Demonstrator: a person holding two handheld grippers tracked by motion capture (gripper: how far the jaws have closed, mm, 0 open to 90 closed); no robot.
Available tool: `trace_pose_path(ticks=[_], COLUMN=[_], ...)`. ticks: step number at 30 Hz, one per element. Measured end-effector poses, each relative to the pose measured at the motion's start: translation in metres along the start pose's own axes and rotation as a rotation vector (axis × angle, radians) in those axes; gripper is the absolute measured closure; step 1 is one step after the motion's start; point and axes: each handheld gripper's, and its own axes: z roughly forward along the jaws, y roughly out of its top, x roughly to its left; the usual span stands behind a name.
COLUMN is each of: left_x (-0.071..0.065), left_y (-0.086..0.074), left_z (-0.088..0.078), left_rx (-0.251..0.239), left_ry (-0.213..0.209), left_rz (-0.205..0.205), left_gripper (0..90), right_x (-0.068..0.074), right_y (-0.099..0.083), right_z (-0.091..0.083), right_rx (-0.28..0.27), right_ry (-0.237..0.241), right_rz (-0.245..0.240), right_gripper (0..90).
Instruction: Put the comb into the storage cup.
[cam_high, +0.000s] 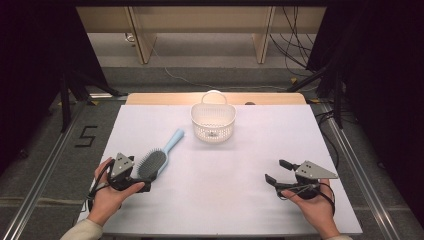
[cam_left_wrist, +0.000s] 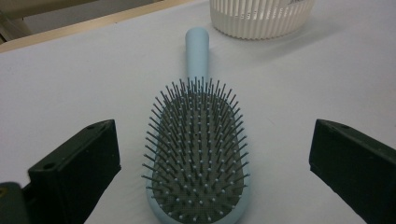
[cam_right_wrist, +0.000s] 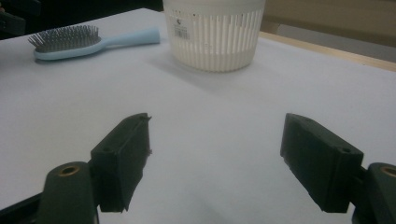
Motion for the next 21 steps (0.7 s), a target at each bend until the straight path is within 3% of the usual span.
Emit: trace_pose_path(ticks=[8,11,12,13,14,15,16,17,18,20,21], left_x=[0.001,0.005,0.005,0.006,0.007,0.009,0.009,0.010,0.012,0.012,0.013], left_y=[0.002,0.009,0.009,0.013,0.017,0.024,0.024,0.028,0.037,0.042,0.052], left_z=[0.001,0.002,0.002,0.004,0.005,0.012,0.012,0.017,0.028,0.035,0.046], left_rx=[-0.008,-0.018,-0.018,-0.026,-0.029,-0.003,-0.003,0.013,0.053,0.066,0.092], left_ry=[0.013,0.046,0.046,0.057,0.055,0.028,0.028,0.025,0.031,0.029,0.033], left_rz=[-0.006,-0.025,-0.025,-0.040,-0.056,-0.068,-0.068,-0.075,-0.105,-0.129,-0.148], left_gripper=[4.4,20.1,29.8,29.8,50.2,57.8,67.8,67.8,82.2,89.8,89.9], right_x=[0.000,0.000,0.000,0.000,0.001,0.001,0.001,0.001,0.001,0.001,0.001], right_y=[0.000,0.000,0.000,0.000,0.000,0.000,0.000,0.001,0.001,0.001,0.001], right_z=[-0.001,0.000,0.000,0.000,0.000,0.001,0.001,0.000,0.000,0.000,0.000], right_rx=[0.002,0.005,0.005,0.005,0.005,0.005,0.005,0.005,0.005,0.006,0.007], right_ry=[-0.005,-0.008,-0.009,-0.009,-0.011,-0.013,-0.013,-0.015,-0.018,-0.019,-0.021], right_rz=[-0.002,0.000,-0.001,-0.001,-0.004,-0.005,-0.005,-0.006,-0.010,-0.010,-0.011], right_gripper=[24.8,24.8,24.8,24.8,24.9,24.9,24.9,25.0,25.2,25.2,25.3])
